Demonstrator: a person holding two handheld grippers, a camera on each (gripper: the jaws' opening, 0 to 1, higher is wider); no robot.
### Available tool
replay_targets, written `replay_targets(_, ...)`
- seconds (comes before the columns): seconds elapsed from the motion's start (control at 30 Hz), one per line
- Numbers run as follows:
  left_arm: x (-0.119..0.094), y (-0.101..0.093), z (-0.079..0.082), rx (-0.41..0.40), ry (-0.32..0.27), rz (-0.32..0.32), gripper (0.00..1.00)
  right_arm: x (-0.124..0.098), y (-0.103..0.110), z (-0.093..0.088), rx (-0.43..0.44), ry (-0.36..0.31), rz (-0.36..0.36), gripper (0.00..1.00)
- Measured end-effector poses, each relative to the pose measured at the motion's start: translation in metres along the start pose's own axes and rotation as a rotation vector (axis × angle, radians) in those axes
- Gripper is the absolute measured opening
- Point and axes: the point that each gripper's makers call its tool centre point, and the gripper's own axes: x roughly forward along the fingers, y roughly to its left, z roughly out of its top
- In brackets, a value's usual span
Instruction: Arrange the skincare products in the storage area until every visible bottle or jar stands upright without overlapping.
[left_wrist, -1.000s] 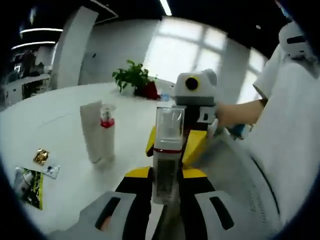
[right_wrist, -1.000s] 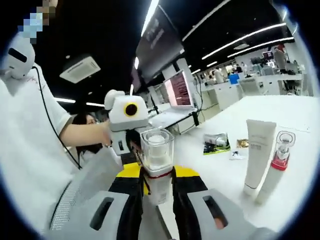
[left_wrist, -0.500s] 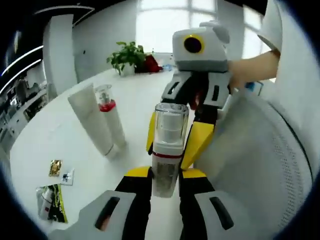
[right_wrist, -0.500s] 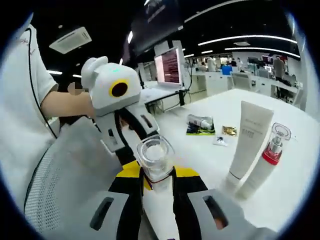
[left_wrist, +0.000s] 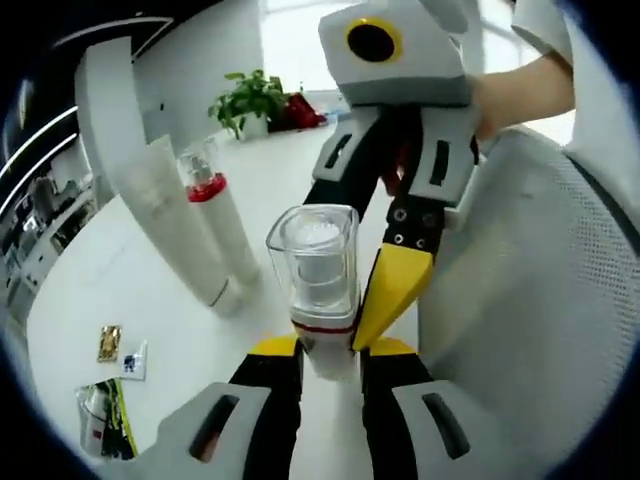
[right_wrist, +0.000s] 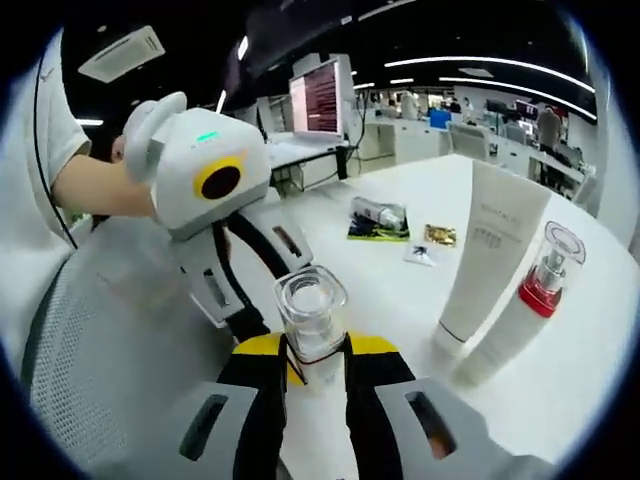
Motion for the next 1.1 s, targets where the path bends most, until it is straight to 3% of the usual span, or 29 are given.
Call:
replay_targets(0.47, 0.03, 0.021, -0.008, 0.055, 0.034, 0.001, 0.22, 0.008, -0.027, -0.019, -0.014, 0.057, -0.041, 0.21)
replay_targets(1.1, 0.053, 0.052, -0.008, 0.058, 0.015, -0.002, 0.23, 0.012, -0.062, -0.018, 0.01, 0.019, -0.097, 0.21)
